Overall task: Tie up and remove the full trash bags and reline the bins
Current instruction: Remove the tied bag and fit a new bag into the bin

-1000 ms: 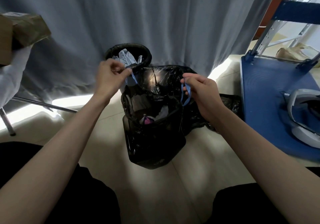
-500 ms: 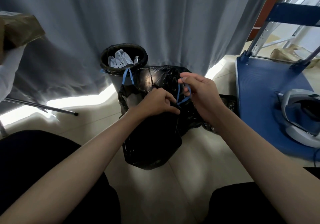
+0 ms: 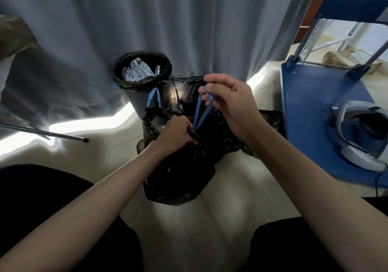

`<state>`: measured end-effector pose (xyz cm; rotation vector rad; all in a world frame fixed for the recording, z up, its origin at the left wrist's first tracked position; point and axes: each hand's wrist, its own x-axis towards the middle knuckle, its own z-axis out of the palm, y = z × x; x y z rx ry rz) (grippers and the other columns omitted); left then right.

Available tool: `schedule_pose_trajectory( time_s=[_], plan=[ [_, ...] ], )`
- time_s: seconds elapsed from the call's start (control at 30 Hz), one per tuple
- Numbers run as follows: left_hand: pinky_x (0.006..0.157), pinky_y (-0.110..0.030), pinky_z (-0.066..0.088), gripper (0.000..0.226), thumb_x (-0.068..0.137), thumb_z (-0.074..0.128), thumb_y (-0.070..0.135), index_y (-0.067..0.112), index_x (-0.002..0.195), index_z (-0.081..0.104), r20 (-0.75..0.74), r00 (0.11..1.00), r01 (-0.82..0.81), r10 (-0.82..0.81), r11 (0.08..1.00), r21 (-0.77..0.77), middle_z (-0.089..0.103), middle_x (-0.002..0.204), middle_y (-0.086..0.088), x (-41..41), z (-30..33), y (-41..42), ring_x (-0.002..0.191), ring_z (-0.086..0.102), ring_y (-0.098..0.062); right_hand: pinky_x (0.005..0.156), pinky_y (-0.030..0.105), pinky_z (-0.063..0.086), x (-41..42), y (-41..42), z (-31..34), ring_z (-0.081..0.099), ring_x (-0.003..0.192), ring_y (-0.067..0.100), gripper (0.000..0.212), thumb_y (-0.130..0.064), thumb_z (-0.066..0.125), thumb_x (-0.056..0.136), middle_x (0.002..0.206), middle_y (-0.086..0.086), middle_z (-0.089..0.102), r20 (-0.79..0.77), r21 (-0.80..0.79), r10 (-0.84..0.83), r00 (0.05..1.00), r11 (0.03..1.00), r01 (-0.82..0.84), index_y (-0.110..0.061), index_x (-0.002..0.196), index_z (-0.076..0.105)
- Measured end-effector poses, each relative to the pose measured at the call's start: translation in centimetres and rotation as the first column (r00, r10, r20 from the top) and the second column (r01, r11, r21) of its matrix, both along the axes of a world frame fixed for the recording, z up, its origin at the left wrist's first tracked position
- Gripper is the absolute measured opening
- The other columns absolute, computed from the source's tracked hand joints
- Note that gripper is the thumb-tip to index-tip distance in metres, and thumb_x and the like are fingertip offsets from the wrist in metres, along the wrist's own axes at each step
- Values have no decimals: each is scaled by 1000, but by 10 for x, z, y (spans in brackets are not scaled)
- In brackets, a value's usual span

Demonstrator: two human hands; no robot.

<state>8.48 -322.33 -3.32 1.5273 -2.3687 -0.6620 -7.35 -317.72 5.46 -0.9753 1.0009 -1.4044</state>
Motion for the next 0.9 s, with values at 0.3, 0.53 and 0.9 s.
schedule_pose_trajectory(
  time_s=[0.3,0.53,0.9],
  plan=[
    [71,-26,49,34,65,87,39,19,91,78,-6,1000,-2,2,1000,0,66,70,8,21,22,2,68,59,-9,67,22,56,-17,-12,-38,60,71,15,15,2,61,88,82,11,65,-205,132,-121,971,980,150,-4,98,71],
    [83,-17,38,49,71,81,45,17,107,62,-248,918,-387,311,843,-374,47,112,-2,71,82,-18,89,47,-9,108,41,32,5,-16,-64,38,126,28,19,-23,58,89,130,6,47,-924,-35,-145,353,953,302,-28,98,75],
    [56,-23,50,15,79,78,24,16,69,70,-400,854,-388,333,920,-61,66,57,-1,100,67,-32,49,59,-10,91,39,49,68,-34,-33,64,80,19,36,-18,45,73,79,-6,74,-898,-243,-215,384,970,-25,-22,81,80]
  ],
)
